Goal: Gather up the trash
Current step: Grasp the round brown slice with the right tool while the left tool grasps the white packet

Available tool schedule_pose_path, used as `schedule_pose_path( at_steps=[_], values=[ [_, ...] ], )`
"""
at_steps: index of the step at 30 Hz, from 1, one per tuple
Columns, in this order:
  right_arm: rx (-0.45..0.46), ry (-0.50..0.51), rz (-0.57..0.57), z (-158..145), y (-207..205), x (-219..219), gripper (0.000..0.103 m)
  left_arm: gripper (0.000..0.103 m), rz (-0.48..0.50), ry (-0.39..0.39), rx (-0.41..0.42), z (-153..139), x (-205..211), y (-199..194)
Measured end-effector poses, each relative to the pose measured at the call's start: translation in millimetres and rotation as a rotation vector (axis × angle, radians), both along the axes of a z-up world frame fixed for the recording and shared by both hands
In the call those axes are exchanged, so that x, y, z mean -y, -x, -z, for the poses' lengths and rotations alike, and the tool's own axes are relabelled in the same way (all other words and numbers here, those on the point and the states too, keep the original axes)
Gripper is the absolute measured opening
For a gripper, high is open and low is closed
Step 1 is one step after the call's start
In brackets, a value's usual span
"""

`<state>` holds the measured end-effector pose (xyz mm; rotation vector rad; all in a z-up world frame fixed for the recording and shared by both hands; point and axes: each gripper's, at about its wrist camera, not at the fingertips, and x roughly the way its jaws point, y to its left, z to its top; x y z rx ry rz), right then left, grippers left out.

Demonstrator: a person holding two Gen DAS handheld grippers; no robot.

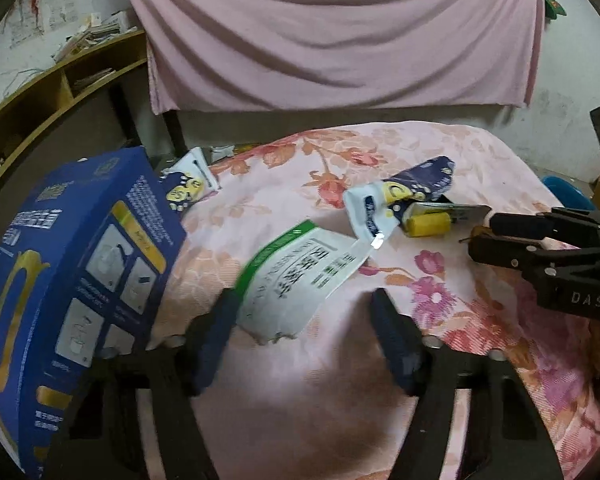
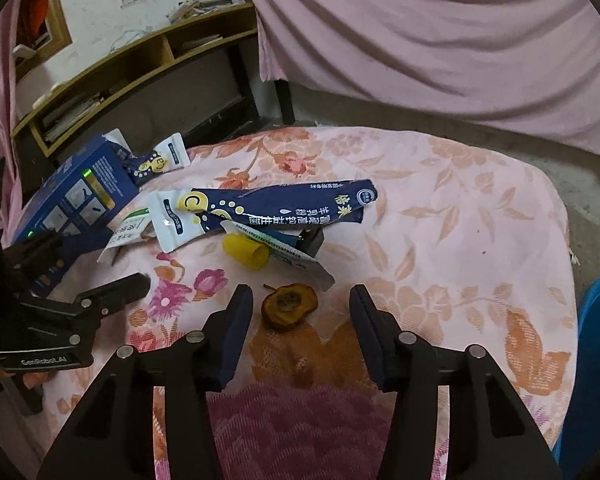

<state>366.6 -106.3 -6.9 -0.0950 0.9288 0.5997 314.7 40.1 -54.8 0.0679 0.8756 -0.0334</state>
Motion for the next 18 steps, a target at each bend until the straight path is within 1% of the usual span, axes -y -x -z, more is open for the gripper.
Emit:
schedule_pose_path(
  at_steps=[3,4,6,7,11,12,15,18],
  values=[
    [-0.002,0.016,-0.009,2,0,-4,0.043,0.036,-0.020,-0.033,0.003,0,-1,-1],
    [-0.002,0.020,-0.012,2,0,-5,0.042,0.034,-0.022,-0.045,0.008,-1,-1,-1],
    [-0.001,0.026,-0.014,3,1,-6,0.037,0.025,-0.021,-0.062,0.015,-1,-1,-1],
    [-0.004,0.027,-0.014,3,0,-6,0.035,0.022,-0.020,-0.070,0.020,-1,0,-1],
    [-0.013,0.022,-0.017,5,-2,-6,0.028,0.007,-0.003,-0.092,0.037,-2,3,0],
    [-0.015,0.021,-0.017,5,-2,-6,0.028,0.004,0.005,-0.095,0.041,-3,4,1],
    [-0.012,0.020,-0.023,4,-1,-6,0.027,0.004,0.027,-0.100,0.052,-4,8,4],
    [-0.001,0.021,-0.029,3,2,-7,0.027,0.003,0.036,-0.085,0.061,-6,11,8]
  ],
)
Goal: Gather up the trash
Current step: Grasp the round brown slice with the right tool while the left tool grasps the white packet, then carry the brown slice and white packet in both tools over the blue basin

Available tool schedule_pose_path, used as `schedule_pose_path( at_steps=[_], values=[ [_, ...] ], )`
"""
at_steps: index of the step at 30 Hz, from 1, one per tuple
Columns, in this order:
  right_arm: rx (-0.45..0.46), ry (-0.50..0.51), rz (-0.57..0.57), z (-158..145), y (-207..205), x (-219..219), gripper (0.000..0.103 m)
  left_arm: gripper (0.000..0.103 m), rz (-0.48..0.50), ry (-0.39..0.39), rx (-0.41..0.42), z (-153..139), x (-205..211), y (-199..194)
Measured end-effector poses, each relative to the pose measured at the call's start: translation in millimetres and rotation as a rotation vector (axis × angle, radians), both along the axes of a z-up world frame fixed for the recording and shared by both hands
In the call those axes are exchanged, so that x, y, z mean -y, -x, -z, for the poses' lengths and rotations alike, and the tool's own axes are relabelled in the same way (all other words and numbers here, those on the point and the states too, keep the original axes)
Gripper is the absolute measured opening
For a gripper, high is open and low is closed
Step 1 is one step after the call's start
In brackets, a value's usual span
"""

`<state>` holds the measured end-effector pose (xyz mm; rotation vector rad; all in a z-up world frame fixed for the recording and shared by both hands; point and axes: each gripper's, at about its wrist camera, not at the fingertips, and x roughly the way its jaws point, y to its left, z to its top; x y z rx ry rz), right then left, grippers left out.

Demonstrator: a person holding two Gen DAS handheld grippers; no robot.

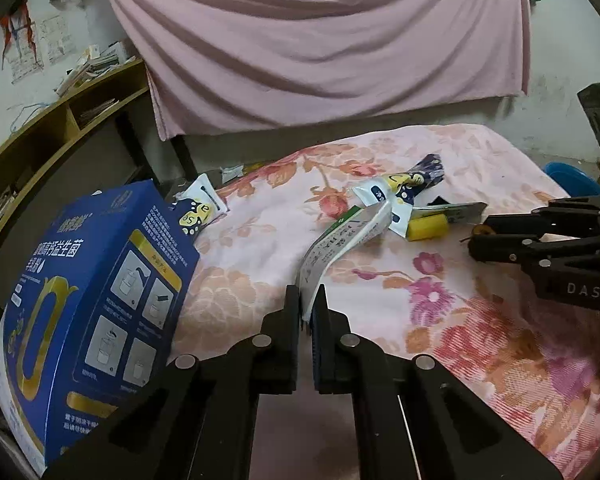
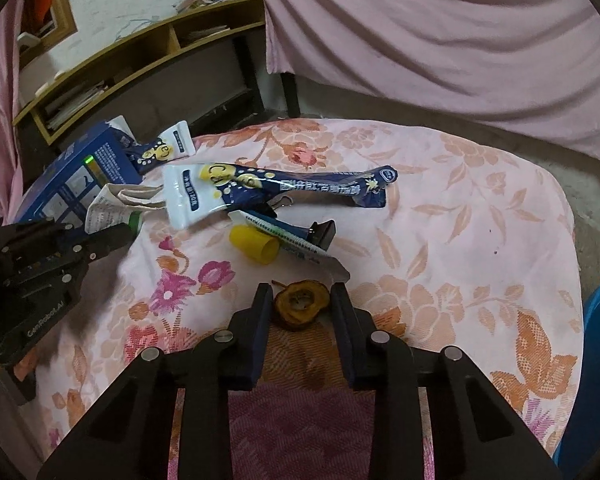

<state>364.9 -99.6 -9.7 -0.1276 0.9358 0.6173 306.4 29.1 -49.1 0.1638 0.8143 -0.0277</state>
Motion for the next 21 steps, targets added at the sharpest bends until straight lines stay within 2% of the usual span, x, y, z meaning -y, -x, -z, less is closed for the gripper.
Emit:
schedule_pose_path(
  at_steps=[5,9,15,21],
  values=[
    [0.018,-0.020,-0.004,-5,8,6,0.027,0.003,0.002,0.081,0.018,-9,-1,11],
    [0.081,-0.054,-0.001,-17,21,12,0.027,0.003,0.008,0.143,0.079,-24,2,24],
    [0.263,-0.137,0.005,-45,51,31,0.027,0.003,0.044,0.208,0.189,-54,25,37],
    [0.444,-0.210,0.070,-73,73,65,0.027,0.003,0.105,0.244,0.283,-87,53,42]
  ],
)
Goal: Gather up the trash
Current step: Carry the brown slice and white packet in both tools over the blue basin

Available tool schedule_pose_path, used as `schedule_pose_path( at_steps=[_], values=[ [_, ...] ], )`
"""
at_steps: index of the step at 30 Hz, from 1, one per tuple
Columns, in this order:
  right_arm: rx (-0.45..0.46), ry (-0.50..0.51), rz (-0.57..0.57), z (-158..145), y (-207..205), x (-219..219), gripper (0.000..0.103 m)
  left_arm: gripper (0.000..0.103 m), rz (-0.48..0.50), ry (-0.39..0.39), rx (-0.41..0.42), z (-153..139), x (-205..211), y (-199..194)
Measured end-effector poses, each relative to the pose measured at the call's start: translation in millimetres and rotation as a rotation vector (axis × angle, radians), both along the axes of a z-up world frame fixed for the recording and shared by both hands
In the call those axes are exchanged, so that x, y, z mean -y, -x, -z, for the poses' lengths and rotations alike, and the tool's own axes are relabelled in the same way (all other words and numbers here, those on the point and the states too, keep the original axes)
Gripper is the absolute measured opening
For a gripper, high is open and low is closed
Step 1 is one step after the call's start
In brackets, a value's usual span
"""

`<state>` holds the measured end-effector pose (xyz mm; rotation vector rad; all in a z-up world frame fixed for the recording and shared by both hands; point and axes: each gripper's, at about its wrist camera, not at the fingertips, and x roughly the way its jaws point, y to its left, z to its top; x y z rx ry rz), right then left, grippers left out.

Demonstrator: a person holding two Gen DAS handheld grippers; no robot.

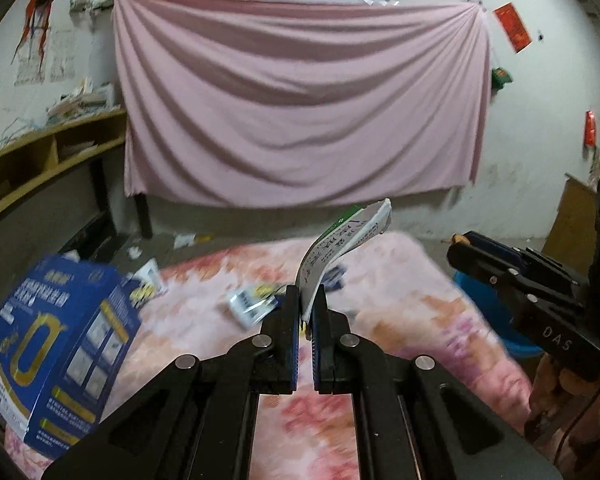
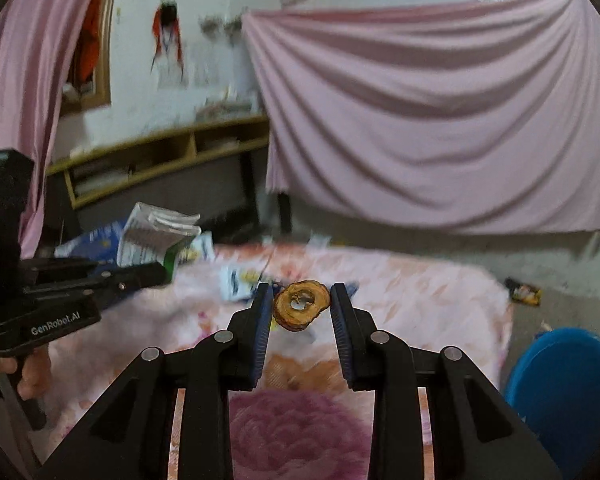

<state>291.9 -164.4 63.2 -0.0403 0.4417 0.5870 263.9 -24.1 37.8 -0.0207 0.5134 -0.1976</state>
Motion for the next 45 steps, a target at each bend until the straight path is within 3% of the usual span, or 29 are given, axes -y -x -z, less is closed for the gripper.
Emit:
schedule_pose_path(
  at_steps=[10,19,28,45],
  values=[
    [0.256,-0.126,0.184,-40,31,67,0.027,0.003,0.112,0.036,0.151,-53,61,5],
    [0.344,-0.155,0.343,-50,47,120,0.027,0.004,0.253,-0.004,0.212,-72,134,-5],
    [0.296,-0.180,0.513,-42,51,188,0.027,0.004,0.362,-0.011,0.124,-54,193,-26],
    [0.027,-0.164,0.688,-9,31,249,0.028,0.004,0.414,-0.009,-0.091,-23,250,-49]
  ],
)
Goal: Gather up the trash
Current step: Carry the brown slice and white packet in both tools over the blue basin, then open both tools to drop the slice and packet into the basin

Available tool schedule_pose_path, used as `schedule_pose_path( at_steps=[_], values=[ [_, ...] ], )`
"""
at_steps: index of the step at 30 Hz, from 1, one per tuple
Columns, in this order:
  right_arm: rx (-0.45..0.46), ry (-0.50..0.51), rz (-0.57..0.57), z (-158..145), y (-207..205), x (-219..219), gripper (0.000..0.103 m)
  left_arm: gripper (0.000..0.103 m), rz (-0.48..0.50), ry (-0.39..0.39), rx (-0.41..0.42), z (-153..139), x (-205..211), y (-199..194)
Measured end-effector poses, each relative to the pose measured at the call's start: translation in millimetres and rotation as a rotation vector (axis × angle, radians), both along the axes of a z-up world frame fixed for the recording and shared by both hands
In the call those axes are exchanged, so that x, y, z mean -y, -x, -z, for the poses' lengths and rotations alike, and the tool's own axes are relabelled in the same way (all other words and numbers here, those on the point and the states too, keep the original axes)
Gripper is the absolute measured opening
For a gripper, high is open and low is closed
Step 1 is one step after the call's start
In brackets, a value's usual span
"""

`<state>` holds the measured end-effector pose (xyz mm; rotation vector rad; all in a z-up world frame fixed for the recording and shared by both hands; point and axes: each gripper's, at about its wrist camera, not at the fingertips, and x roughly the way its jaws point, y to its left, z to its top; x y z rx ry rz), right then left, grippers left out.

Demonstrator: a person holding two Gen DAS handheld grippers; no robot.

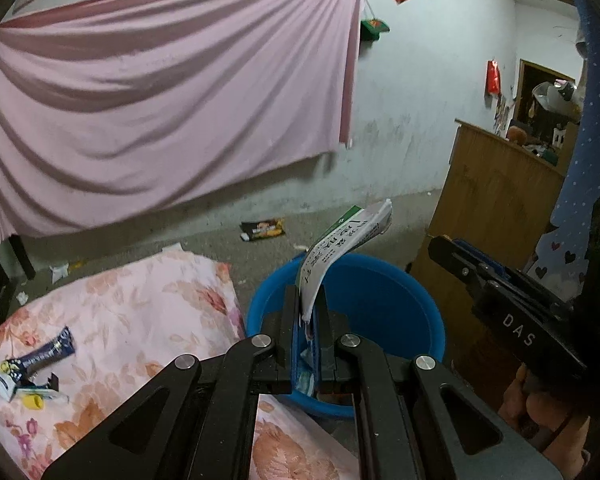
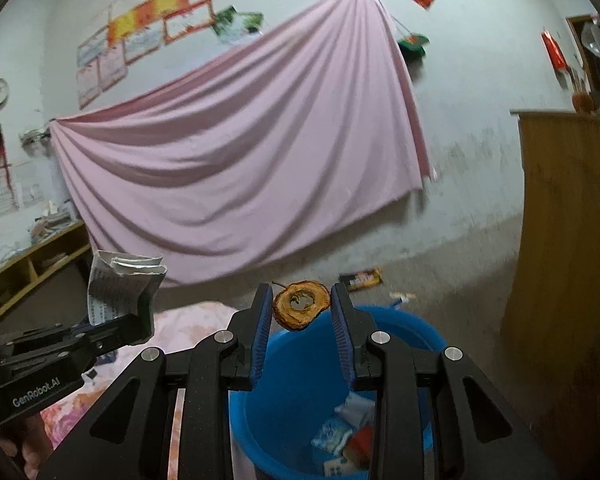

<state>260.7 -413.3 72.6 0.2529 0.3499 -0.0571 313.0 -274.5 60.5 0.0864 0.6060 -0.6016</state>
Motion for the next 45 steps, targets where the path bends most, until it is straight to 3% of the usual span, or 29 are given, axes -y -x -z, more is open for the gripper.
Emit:
schedule_pose_path(
  at_steps=[23,29,40,45],
  values=[
    [-0.110,-0.073,0.006,11,-12,16,0.028,0.006,-0.014,-0.073,-0.085,22,14,-8],
    [-0.126,-0.086,0.004,13,-14,19,0.033,0.018,-0.015,-0.069,-0.104,24,14,-11],
    [-0.127,-0.096,0.011,15,-15,24,0.042,0.020,-0.036,-0.051,-0.103,23,9,-14],
    [-0.127,-0.095,0.011,16,-15,23,0.043,0.028,-0.047,-0.033,-0.094,22,3,-13]
  ],
)
